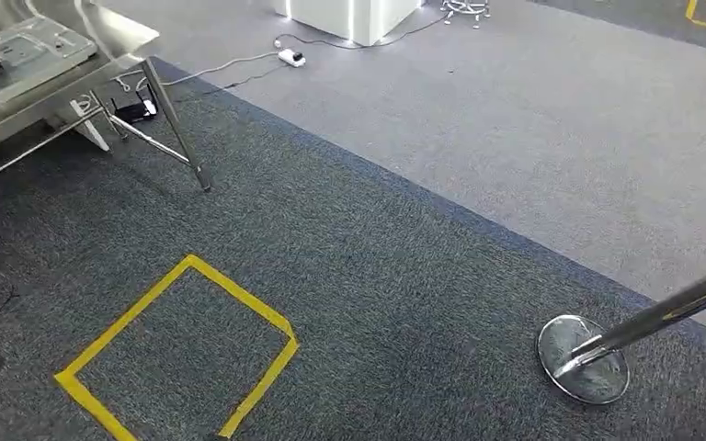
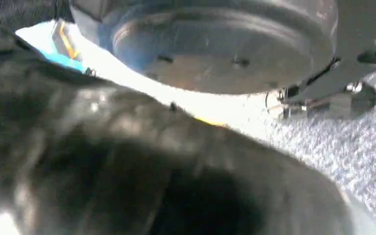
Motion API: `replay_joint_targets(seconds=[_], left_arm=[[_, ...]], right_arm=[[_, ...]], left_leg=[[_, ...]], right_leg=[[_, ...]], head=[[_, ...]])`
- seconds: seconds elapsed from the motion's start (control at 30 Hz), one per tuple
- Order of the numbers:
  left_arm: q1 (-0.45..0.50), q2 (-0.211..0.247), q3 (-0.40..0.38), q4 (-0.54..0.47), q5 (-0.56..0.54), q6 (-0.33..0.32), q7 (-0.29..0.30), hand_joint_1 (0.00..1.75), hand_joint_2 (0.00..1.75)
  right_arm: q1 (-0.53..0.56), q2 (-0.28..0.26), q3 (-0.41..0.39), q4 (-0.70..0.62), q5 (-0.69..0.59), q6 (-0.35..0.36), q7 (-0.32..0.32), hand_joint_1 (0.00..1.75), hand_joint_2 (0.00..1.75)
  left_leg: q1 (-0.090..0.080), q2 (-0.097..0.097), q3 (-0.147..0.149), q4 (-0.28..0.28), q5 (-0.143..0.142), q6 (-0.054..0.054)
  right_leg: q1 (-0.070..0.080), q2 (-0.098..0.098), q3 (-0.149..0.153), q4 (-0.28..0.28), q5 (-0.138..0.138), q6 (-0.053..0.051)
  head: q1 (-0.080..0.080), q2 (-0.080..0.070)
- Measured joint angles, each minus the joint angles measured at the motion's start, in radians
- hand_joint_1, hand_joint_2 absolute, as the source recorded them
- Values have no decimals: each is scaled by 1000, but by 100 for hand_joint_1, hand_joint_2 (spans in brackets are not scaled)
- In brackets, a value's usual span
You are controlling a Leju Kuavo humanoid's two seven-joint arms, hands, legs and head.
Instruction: Take the parts from the cabinet and place them on the table.
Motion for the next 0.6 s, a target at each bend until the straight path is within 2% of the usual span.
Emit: replay_joint_targets(seconds=[0.03, 0.07, 0.1, 0.13, 0.17, 0.2, 0.23, 0.27, 0.3, 0.33, 0.37, 0.4, 0.43, 0.5, 0.53, 0.57, 0.6], left_arm=[[1, -1, 0, 0, -1, 2, 12, 0, 0], [1, -1, 0, 0, -5, 2, 19, 0, 0], [2, -3, 0, 0, -10, -3, 33, 0, 0], [4, -3, 0, 0, -13, -6, 42, 0, 0], [7, -3, 0, 0, -18, -7, 54, 0, 0], [9, -3, 0, 0, -18, -7, 63, 0, 0], [10, -3, 0, 0, -19, -7, 70, 0, 0], [10, -3, 0, 0, -21, -6, 73, 0, 0], [9, -3, 0, 0, -24, -5, 77, 0, 0], [8, -4, 0, 0, -28, -1, 84, 0, 0], [8, -5, -1, 0, -32, 3, 89, 0, 0], [9, -5, -2, 0, -37, 6, 95, 0, 0], [8, -5, -3, 0, -40, 11, 98, 0, 0], [5, -5, -6, 0, -43, 19, 105, 0, 0], [3, -6, -7, 0, -48, 22, 107, 0, 0], [3, -6, -8, 0, -52, 23, 110, 0, 0], [3, -7, -9, 0, -54, 24, 113, 0, 0]], right_arm=[[1, 0, 0, 0, 2, 0, 4, 0, 0], [1, 0, 0, 0, 4, 0, 7, 0, 0], [0, 0, 2, 1, 10, 2, 20, 0, 0], [-1, 0, 4, 2, 16, 2, 26, 0, 0], [-1, 0, 7, 2, 20, 2, 34, 0, 0], [-1, 0, 10, 2, 23, 4, 40, 0, 0], [1, 0, 11, 2, 26, 5, 43, 0, 0], [3, 0, 12, 2, 29, 6, 48, 0, 0], [4, 0, 13, 2, 32, 8, 51, 0, 0], [4, 0, 14, 2, 35, 8, 55, 0, 0], [3, 0, 16, 2, 35, 8, 56, 0, 0], [1, 0, 17, 2, 36, 10, 56, 0, 0], [1, 2, 18, 2, 38, 11, 56, 0, 0], [4, 2, 19, 2, 40, 15, 56, 0, 0], [4, 2, 19, 2, 44, 16, 55, 0, 0], [4, 2, 20, 3, 47, 17, 54, 0, 0], [3, 2, 22, 2, 50, 17, 53, 0, 0]], left_leg=[[12, 16, 4, -15, 10, 11], [8, 32, 8, -23, 15, 17], [7, 46, 7, -24, 17, 23], [5, 60, 6, -24, 16, 24], [3, 79, 5, -24, 15, 25], [2, 95, 5, -24, 13, 26], [2, 109, 5, -23, 12, 25], [2, 122, 6, -23, 10, 23], [3, 133, 9, -22, 8, 21], [3, 143, 13, -21, 4, 16], [0, 151, 17, -19, -1, 10], [-8, 158, 14, -14, -9, 2], [-6, 165, 18, -16, -10, -3], [-4, 183, 31, -20, -12, -13], [-2, 183, 32, -17, -18, -21], [3, 132, 25, 5, -37, -27], [4, 96, 1, 59, -77, -28]], right_leg=[[1, -1, -1, 3, -1, 5], [4, -68, -14, 32, -22, 3], [6, -109, -47, 97, -65, 5], [4, -125, -84, 173, -103, 9], [1, -132, -121, 250, -135, 13], [-1, -135, -144, 298, -147, 15], [-2, -137, -145, 300, -136, 17], [-3, -142, -119, 256, -105, 19], [-4, -149, -73, 174, -64, 19], [-4, -170, -16, 76, -25, 17], [-1, -225, 24, 2, -21, 12], [5, -231, 26, -2, -20, 6], [8, -214, 25, 0, -23, 0], [14, -197, 21, 0, -24, -8], [4, -183, 26, -9, -17, -18], [3, -174, 27, -13, -15, -23], [2, -166, 26, -13, -13, -30]], head=[[1, 0], [0, 0], [5, 0], [5, 0], [4, 0], [5, 0], [4, 0], [5, 0], [5, 0], [5, 0], [5, 0], [4, 0], [4, 0], [4, 0], [3, 0], [4, 0], [3, 0]])
